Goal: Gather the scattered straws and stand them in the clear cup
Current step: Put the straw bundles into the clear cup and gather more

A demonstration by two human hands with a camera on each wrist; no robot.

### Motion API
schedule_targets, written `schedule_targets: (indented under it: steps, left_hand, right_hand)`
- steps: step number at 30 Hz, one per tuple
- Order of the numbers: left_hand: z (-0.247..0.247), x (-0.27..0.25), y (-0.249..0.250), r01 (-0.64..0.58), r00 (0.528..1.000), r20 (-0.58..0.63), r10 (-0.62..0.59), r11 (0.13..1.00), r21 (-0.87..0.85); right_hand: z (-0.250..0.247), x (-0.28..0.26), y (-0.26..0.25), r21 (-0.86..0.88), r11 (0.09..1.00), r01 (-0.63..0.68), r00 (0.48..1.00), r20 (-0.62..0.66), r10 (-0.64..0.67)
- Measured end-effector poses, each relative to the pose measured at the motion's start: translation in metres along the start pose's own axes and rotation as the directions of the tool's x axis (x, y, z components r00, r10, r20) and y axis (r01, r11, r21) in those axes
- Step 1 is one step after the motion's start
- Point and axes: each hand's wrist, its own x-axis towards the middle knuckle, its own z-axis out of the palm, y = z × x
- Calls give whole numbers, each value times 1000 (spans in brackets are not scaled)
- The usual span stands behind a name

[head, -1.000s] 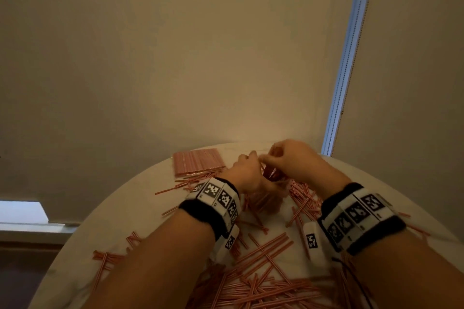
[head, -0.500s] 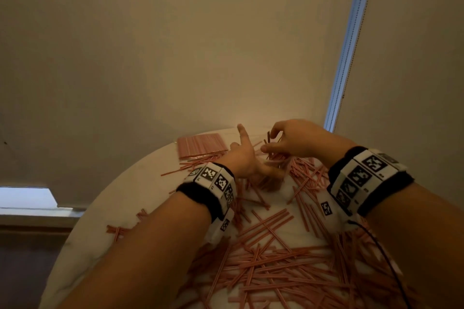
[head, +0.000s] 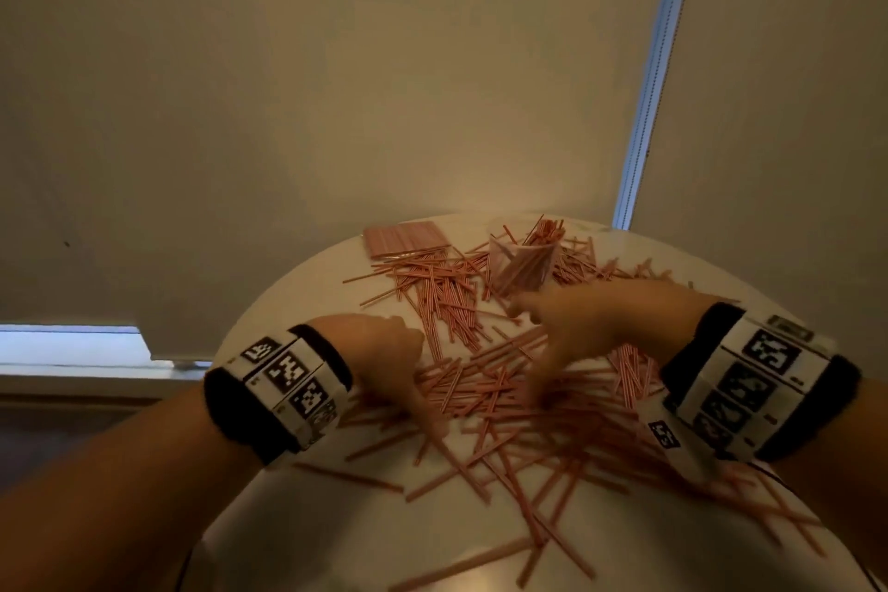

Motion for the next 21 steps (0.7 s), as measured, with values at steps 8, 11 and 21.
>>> schedule_targets:
  steps: [8, 11, 21]
  left_hand:
    - [37, -18, -13, -45, 999, -3, 46, 999, 14]
    - [27, -3, -26, -96, 988, -130, 80, 989, -117]
    - [17, 32, -29, -189, 940, -323, 112, 957, -221]
  right_hand:
    - [70, -6, -8, -124, 990, -66, 990, 114, 80]
    - [61, 4, -3, -60, 995, -80, 996, 29, 81]
    - [37, 36, -3, 6, 998, -57, 971, -234, 56]
